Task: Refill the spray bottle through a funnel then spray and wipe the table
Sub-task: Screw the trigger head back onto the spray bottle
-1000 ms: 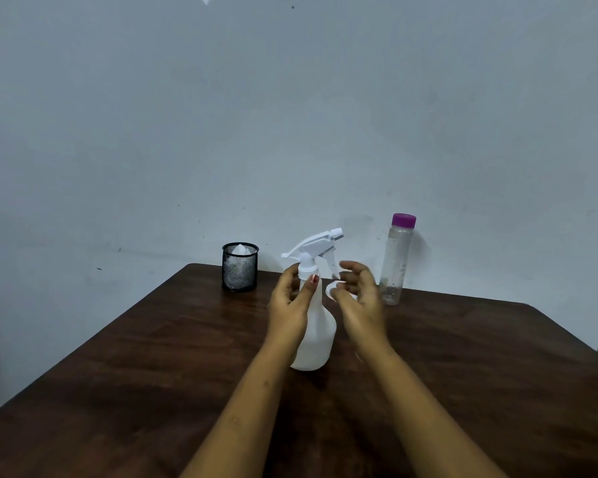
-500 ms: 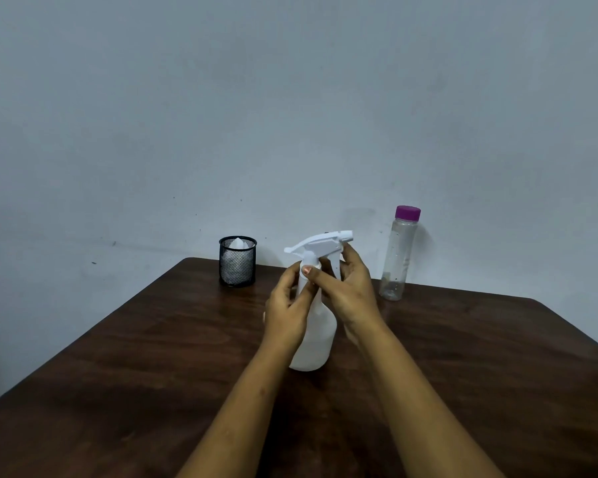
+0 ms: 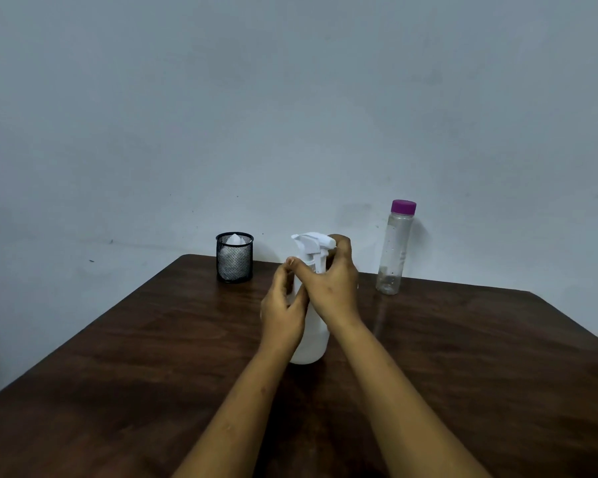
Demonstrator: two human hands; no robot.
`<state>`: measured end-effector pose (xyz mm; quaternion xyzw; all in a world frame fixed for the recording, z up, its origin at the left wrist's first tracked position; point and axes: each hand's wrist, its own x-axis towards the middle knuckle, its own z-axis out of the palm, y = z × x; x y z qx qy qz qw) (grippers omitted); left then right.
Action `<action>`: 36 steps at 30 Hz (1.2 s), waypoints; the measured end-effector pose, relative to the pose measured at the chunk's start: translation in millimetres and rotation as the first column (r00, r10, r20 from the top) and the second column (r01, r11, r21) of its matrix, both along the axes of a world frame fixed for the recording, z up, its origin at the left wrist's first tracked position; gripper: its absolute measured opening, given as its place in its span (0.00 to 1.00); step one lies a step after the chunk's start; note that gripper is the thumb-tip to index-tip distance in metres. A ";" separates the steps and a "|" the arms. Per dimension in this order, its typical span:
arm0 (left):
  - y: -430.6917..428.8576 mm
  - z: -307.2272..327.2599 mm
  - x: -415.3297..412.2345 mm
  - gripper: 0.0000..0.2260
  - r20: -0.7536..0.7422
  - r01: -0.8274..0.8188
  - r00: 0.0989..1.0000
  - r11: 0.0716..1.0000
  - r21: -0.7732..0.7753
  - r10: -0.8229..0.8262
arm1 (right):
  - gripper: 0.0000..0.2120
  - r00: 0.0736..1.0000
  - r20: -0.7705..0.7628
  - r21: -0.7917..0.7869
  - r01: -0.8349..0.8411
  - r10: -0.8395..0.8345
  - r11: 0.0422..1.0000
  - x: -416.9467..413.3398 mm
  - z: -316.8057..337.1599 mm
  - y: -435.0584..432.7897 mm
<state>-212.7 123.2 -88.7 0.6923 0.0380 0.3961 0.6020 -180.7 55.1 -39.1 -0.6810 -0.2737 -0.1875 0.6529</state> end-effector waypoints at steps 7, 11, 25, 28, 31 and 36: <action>-1.7 0.7 -0.5 0.15 0.011 -0.028 1.000 0.999 -0.021 0.028 | 0.18 0.996 0.083 -0.008 -0.035 0.035 0.999 1.4 -14.2 -5.0; -2.5 -1.0 -1.2 0.18 0.018 -0.035 0.999 0.999 -0.004 0.035 | 0.16 0.987 -0.018 0.001 -0.159 0.158 0.987 4.7 -13.6 -9.4; -4.5 -1.9 -2.6 0.23 -0.006 -0.064 0.998 0.997 0.051 0.064 | 0.13 0.997 0.058 -0.044 -0.055 0.058 0.997 7.5 -9.4 -6.6; -1.4 -4.4 -0.4 0.28 0.004 -0.036 0.999 0.998 0.043 0.036 | 0.17 0.994 0.109 -0.038 0.006 -0.002 0.999 8.2 -15.0 -0.4; 1.4 -6.1 1.9 0.24 0.001 -0.033 0.999 0.999 0.041 0.033 | 0.18 0.988 0.152 -0.071 -0.015 0.026 0.997 8.3 -21.4 -2.6; 2.2 -8.6 5.7 0.24 -0.021 -0.027 0.999 0.998 0.057 0.028 | 0.14 0.971 0.101 -0.024 -0.216 0.217 0.976 4.1 -26.4 -9.3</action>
